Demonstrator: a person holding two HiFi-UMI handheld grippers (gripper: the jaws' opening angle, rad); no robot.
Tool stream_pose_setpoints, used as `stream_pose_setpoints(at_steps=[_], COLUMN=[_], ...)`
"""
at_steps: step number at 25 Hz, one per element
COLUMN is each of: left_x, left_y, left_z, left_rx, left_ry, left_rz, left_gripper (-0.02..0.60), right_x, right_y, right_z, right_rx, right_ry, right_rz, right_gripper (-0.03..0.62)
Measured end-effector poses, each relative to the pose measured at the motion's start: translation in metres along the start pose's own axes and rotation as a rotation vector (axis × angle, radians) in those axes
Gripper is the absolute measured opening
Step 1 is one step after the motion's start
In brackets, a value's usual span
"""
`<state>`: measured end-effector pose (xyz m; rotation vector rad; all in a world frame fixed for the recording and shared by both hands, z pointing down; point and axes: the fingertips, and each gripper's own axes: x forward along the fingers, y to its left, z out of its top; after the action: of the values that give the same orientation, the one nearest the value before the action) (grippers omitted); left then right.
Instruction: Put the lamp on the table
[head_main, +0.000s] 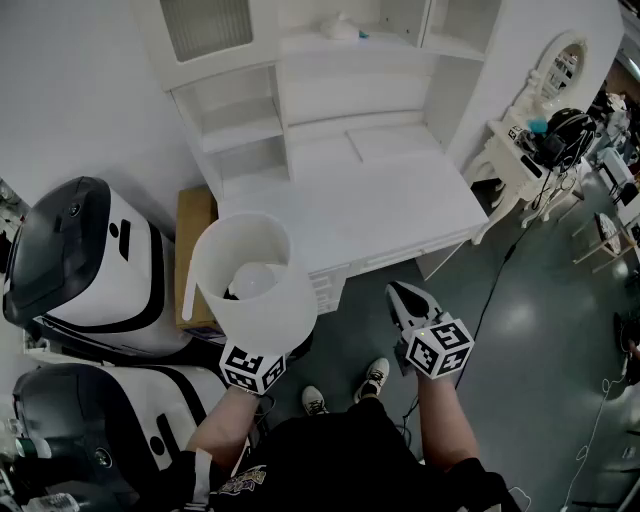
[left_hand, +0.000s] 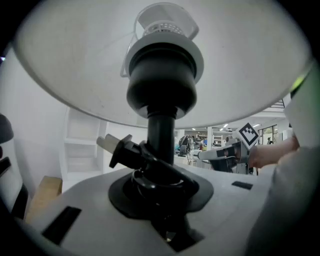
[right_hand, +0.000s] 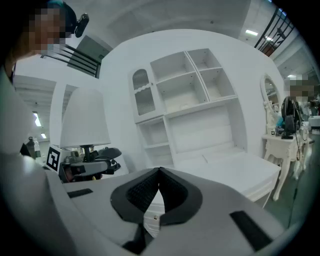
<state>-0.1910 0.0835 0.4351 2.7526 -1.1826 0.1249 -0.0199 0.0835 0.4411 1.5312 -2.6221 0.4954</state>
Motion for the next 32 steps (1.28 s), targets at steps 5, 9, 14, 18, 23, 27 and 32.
stream_pose_setpoints(at_steps=[5, 9, 14, 18, 23, 27, 32], left_x=[0.001, 0.002, 0.003, 0.003, 0.005, 0.006, 0.013], left_y=[-0.001, -0.001, 0.0, -0.001, -0.003, -0.005, -0.009], left_z=[-0.001, -0.001, 0.0, 0.0, 0.001, 0.001, 0.0], left_rx=[-0.001, -0.004, -0.01, -0.01, -0.007, -0.007, -0.001], left_ry=[-0.002, -0.004, -0.002, -0.006, -0.011, -0.012, -0.007], left_rz=[-0.003, -0.003, -0.001, -0.005, -0.017, -0.025, -0.033], left_gripper=[0.094, 0.094, 0.094, 0.094, 0.094, 0.094, 0.094], right_x=[0.0, 0.0, 0.001, 0.0, -0.002, -0.004, -0.002], right_y=[-0.001, 0.0, 0.0, -0.002, -0.002, -0.003, -0.011], right_z=[-0.001, -0.002, -0.001, -0.002, 0.001, 0.002, 0.006], right_rx=[-0.001, -0.004, 0.019, 0.021, 0.017, 0.018, 0.012], right_ry=[0.002, -0.001, -0.004, -0.003, -0.007, -0.012, -0.018], right_rz=[-0.001, 0.003, 0.02, 0.019, 0.017, 0.011, 0.013], right_gripper=[0.025, 0.025, 0.025, 0.026, 0.025, 0.025, 0.025])
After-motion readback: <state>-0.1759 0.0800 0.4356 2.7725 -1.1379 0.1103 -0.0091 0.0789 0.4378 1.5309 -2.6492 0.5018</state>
